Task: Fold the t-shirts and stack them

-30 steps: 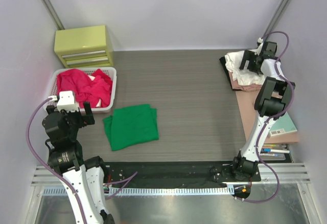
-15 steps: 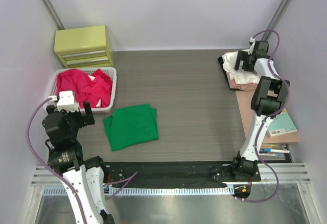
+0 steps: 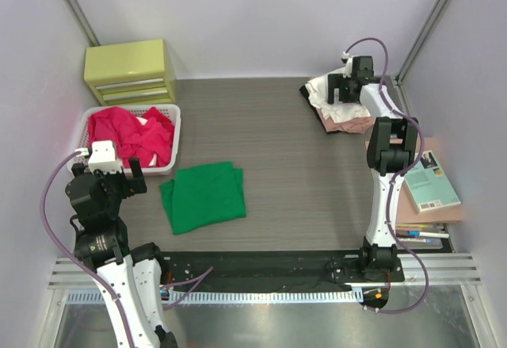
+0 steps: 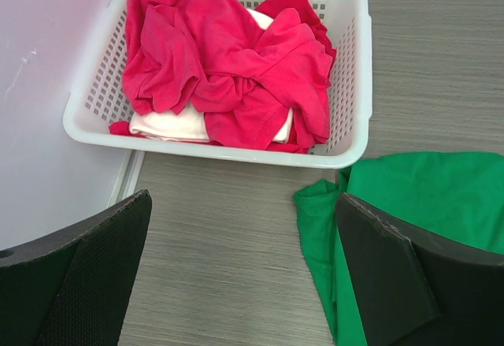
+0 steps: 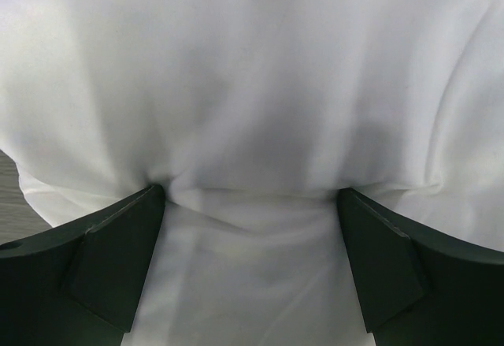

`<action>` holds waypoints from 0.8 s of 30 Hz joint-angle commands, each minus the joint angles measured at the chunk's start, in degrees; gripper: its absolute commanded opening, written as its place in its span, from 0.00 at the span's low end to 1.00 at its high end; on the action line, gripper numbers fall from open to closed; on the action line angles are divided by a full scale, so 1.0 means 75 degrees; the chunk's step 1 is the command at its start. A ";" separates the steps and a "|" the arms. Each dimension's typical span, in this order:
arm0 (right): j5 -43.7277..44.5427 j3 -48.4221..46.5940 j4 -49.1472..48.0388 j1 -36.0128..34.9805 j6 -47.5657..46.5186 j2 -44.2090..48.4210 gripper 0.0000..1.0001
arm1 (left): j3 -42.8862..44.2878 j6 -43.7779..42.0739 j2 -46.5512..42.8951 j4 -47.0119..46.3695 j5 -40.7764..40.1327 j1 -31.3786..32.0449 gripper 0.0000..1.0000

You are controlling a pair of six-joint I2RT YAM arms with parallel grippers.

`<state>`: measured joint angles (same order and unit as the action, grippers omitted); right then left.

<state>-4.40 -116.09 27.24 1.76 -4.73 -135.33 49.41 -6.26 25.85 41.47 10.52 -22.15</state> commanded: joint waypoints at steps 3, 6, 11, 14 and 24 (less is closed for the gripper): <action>-0.1309 0.0899 0.1629 -0.0843 -0.0072 -0.0438 1.00 | -0.0002 -0.0009 0.0058 -0.0104 -0.0079 -0.0058 1.00; -0.1335 0.1541 0.1805 -0.1124 -0.0528 -0.0028 1.00 | -0.0002 0.0003 0.0034 -0.0092 -0.0102 -0.0058 1.00; -0.1487 0.3078 0.1467 -0.1313 -0.0916 0.1352 1.00 | -0.0025 -0.0009 0.0034 -0.0127 -0.0102 -0.0070 1.00; -0.1499 0.4110 0.1068 -0.1313 -0.0974 0.1975 1.00 | -0.0025 0.0003 0.0023 -0.0127 -0.0067 -0.0058 1.00; -0.1065 0.4874 0.0400 -0.1313 -0.0951 0.2889 1.00 | -0.0014 0.0003 0.0046 -0.0104 0.0062 -0.0070 1.00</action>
<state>-14.11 -82.50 22.65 -7.92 -12.32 -113.12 49.34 -6.24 26.00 41.47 10.17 -22.15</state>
